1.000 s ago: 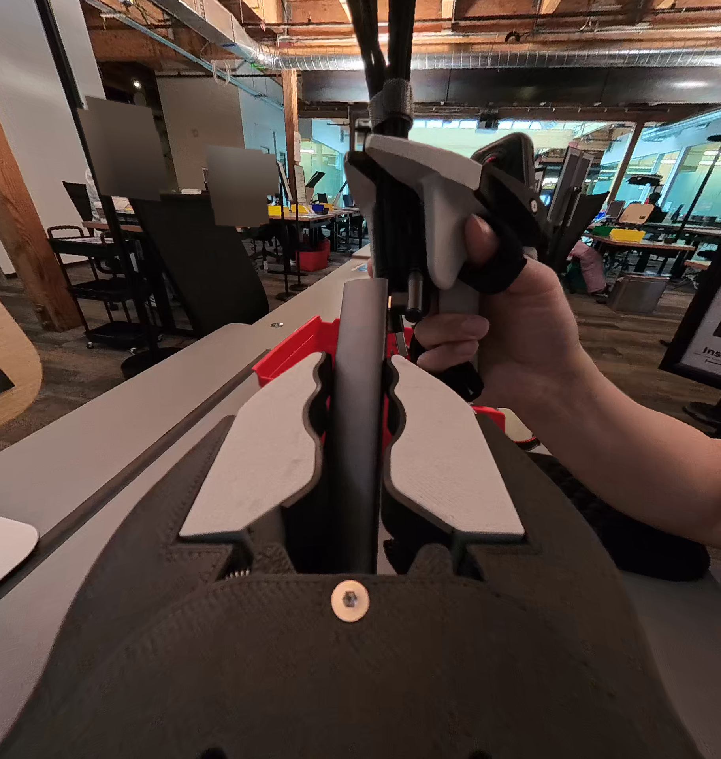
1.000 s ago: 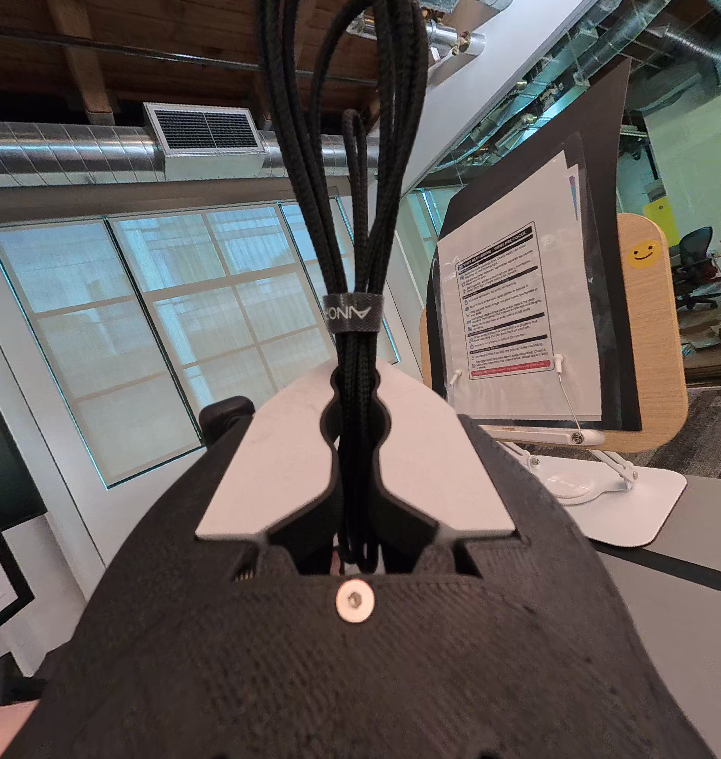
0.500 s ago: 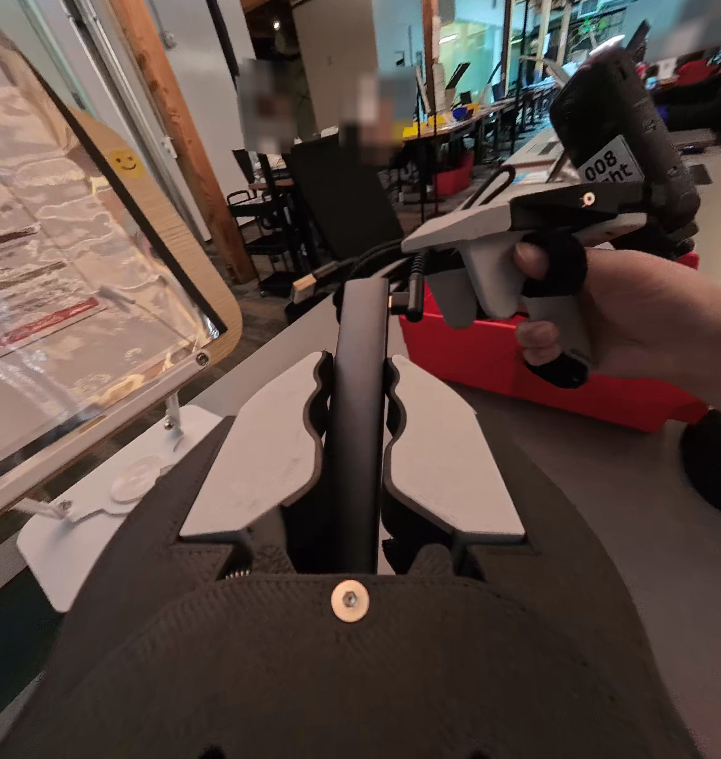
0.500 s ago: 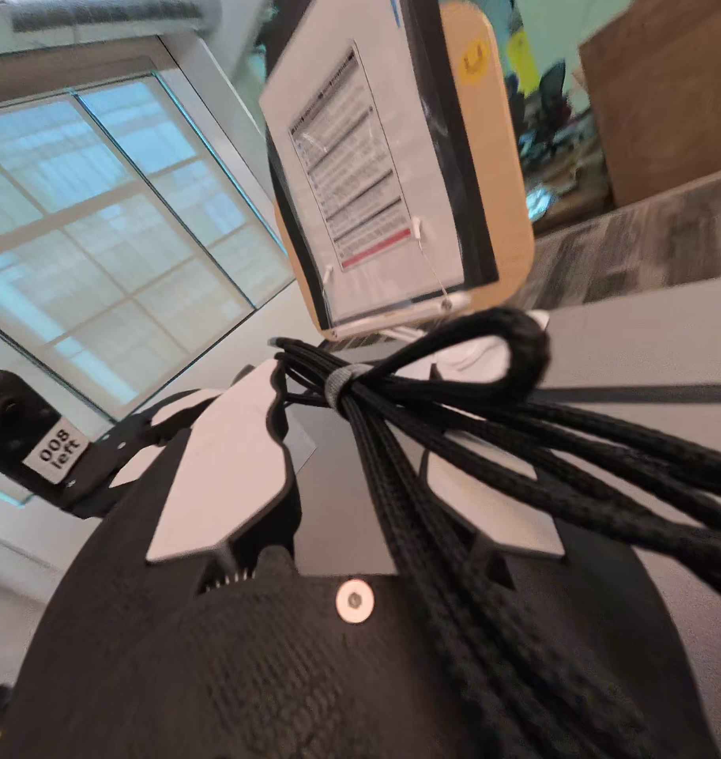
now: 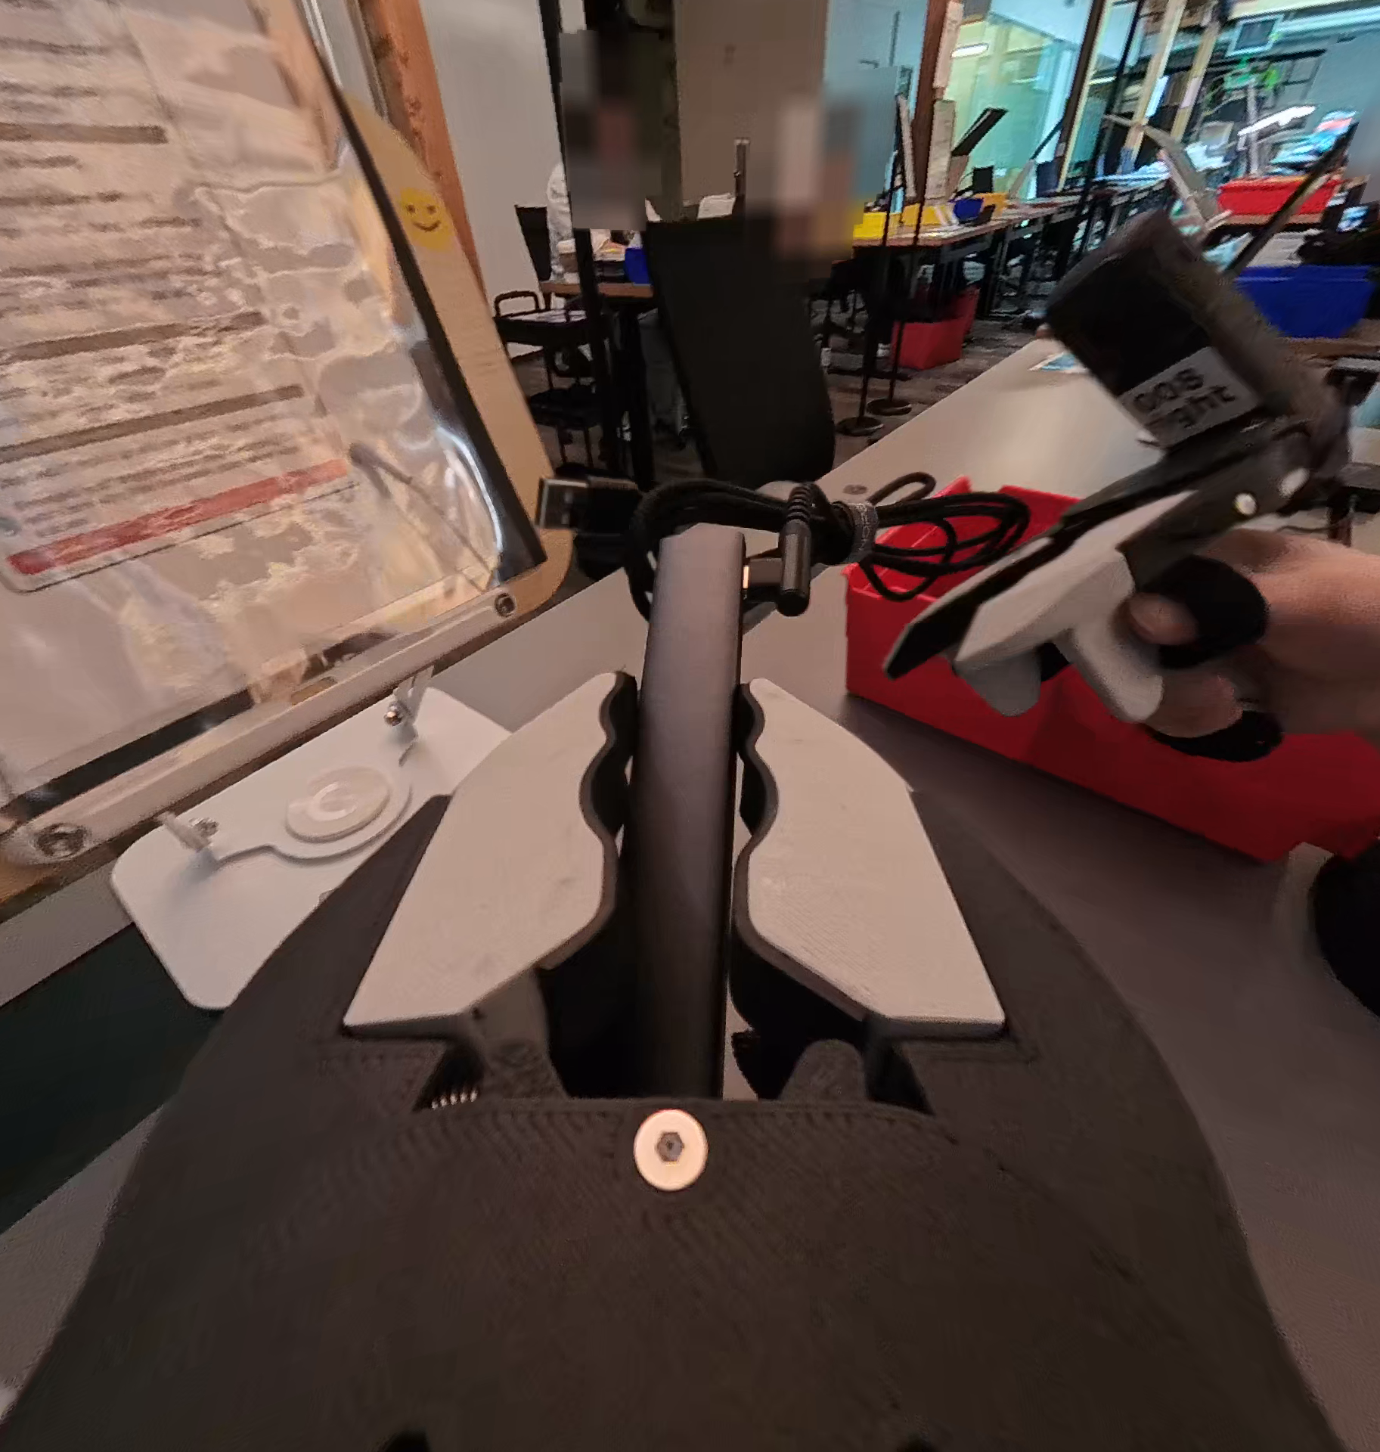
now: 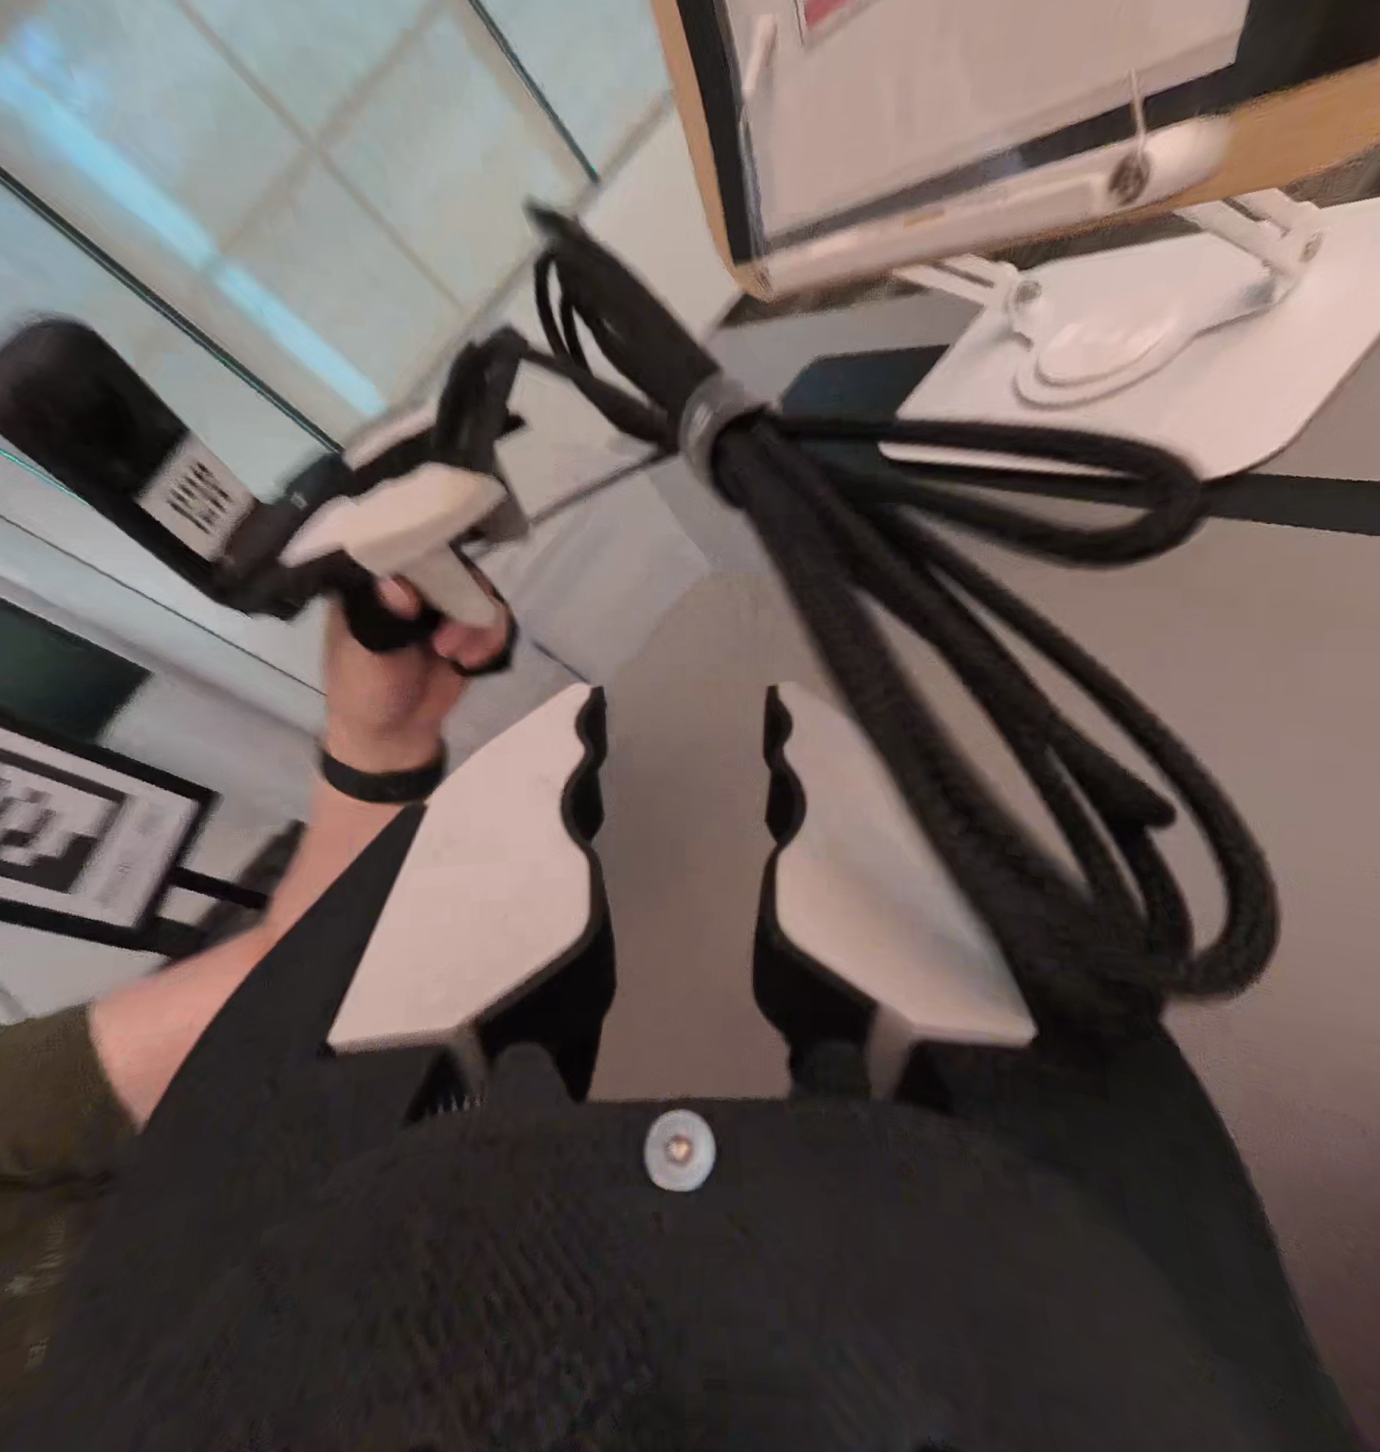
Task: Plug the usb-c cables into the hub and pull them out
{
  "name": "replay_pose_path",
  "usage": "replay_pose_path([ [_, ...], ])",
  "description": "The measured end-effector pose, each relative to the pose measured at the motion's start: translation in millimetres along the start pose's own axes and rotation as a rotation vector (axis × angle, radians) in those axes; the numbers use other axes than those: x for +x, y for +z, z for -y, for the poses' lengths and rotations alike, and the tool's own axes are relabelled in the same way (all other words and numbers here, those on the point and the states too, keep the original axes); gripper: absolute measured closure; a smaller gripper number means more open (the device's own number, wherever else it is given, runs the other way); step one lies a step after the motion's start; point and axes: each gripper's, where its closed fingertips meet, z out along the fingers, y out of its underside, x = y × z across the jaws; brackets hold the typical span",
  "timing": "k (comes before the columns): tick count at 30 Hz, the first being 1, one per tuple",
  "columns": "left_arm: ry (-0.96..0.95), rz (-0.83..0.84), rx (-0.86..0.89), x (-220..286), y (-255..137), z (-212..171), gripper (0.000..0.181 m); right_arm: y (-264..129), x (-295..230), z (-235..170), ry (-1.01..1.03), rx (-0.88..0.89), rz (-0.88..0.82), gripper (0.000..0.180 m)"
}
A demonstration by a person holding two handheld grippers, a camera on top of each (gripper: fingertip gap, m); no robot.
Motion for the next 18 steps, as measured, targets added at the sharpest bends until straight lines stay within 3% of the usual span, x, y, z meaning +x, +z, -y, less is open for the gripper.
replay_pose_path([
  [4,0.022,0.050,-0.071,-14,-4,-9,0.157,7,-4,-16,-0.309,-0.146,-0.177,0.163],
  [8,0.065,0.025,-0.210,-11,2,-33,0.157,24,-42,-11,-0.740,-0.071,-0.173,0.159],
  [10,0.091,0.005,-0.272,-7,8,-48,0.156,30,-48,-7,-0.991,0.013,-0.263,0.152],
  [13,0.120,-0.020,-0.352,-1,21,-73,0.156,38,-22,-8,-1.299,0.052,-0.517,0.144],
  [15,0.126,-0.042,-0.401,4,30,-91,0.156,45,1,-16,-1.394,0.021,-0.659,0.142],
  [18,0.140,-0.076,-0.471,12,38,-112,0.157,58,23,-33,-1.535,-0.038,-0.737,0.148],
])
